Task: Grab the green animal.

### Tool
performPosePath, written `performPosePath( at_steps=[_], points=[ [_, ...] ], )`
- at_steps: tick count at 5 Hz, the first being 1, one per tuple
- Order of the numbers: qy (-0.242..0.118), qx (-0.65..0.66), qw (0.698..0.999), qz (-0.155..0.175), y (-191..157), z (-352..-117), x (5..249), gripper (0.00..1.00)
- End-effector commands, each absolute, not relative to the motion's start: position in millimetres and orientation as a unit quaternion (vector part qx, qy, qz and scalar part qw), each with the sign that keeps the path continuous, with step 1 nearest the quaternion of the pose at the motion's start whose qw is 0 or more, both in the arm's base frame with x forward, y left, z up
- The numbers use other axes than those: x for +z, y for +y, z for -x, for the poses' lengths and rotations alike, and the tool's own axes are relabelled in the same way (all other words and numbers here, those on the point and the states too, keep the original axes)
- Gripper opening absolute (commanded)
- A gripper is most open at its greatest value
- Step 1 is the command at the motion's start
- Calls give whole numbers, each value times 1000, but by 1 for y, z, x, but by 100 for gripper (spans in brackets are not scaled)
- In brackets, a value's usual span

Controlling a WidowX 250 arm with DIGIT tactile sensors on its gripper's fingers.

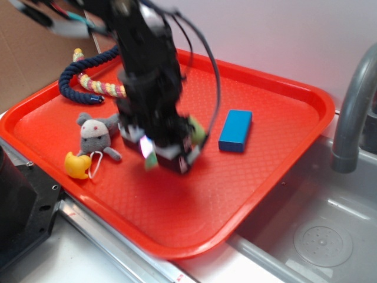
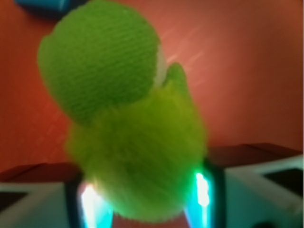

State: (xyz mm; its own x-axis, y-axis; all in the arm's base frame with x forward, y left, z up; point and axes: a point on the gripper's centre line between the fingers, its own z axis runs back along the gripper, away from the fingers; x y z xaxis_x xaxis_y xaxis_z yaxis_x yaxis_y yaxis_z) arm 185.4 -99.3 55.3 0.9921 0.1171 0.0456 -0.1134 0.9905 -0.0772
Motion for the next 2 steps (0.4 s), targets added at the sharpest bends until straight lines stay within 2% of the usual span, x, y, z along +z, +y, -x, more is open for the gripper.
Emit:
performPosePath(
  at_steps=[1, 2],
  points=[
    [-147, 128, 981, 8, -58, -199, 167, 0],
    [-127, 194, 973, 4, -34, -190, 205, 0]
  ],
)
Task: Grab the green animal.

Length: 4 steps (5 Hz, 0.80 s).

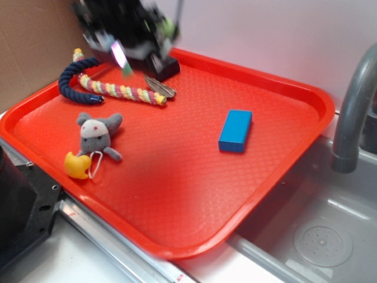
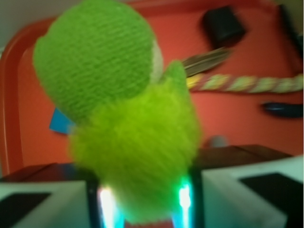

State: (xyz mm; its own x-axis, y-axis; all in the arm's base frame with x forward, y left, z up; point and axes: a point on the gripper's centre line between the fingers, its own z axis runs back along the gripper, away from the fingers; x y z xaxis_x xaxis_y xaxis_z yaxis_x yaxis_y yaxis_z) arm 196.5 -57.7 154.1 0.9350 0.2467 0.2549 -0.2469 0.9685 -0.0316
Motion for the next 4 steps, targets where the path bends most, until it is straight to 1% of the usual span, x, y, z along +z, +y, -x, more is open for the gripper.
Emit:
performPosePath(
  at_steps=[1, 2, 3, 4],
  points=[
    [-115, 237, 965, 17, -5, -184, 215, 0],
    [-117, 242, 962, 47, 26, -188, 206, 0],
    [-110, 228, 966, 49, 40, -206, 201, 0],
    [-105, 170, 979, 27, 33, -229, 197, 0]
  ],
)
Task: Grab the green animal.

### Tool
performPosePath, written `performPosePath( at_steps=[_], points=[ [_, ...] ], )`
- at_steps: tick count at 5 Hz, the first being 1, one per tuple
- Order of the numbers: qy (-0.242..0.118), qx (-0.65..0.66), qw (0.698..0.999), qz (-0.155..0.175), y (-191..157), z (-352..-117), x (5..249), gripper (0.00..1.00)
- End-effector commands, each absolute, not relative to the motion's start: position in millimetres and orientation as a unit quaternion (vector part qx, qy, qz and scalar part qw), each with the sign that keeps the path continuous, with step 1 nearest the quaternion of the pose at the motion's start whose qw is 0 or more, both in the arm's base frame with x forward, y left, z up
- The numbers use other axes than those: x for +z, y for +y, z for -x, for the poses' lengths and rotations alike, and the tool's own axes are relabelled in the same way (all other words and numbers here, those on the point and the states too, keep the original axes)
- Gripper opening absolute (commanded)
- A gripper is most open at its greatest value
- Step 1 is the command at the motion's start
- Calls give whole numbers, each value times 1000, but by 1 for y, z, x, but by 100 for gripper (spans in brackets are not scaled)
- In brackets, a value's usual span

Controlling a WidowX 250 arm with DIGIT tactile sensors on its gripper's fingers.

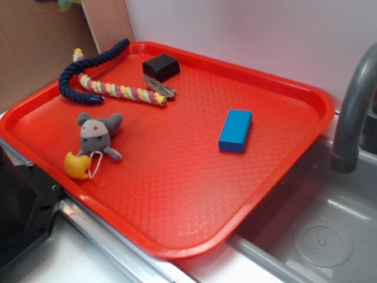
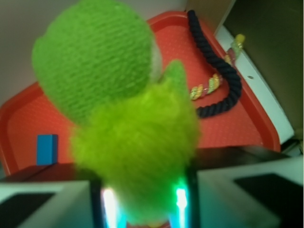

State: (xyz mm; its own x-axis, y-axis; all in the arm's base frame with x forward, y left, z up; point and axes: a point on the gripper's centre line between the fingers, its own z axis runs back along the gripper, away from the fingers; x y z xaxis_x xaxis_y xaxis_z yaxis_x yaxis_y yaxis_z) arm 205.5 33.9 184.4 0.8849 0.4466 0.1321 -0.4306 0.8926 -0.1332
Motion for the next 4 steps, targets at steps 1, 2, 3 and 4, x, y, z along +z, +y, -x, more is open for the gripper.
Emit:
performPosePath(
  at_steps=[1, 2, 3, 4],
  points=[
    [-86, 110, 990, 25, 1, -239, 187, 0],
    [-81, 85, 993, 30, -22, -230, 182, 0],
    [-85, 83, 993, 24, -33, -219, 180, 0],
    [-84, 94, 992, 10, -32, -217, 177, 0]
  ],
)
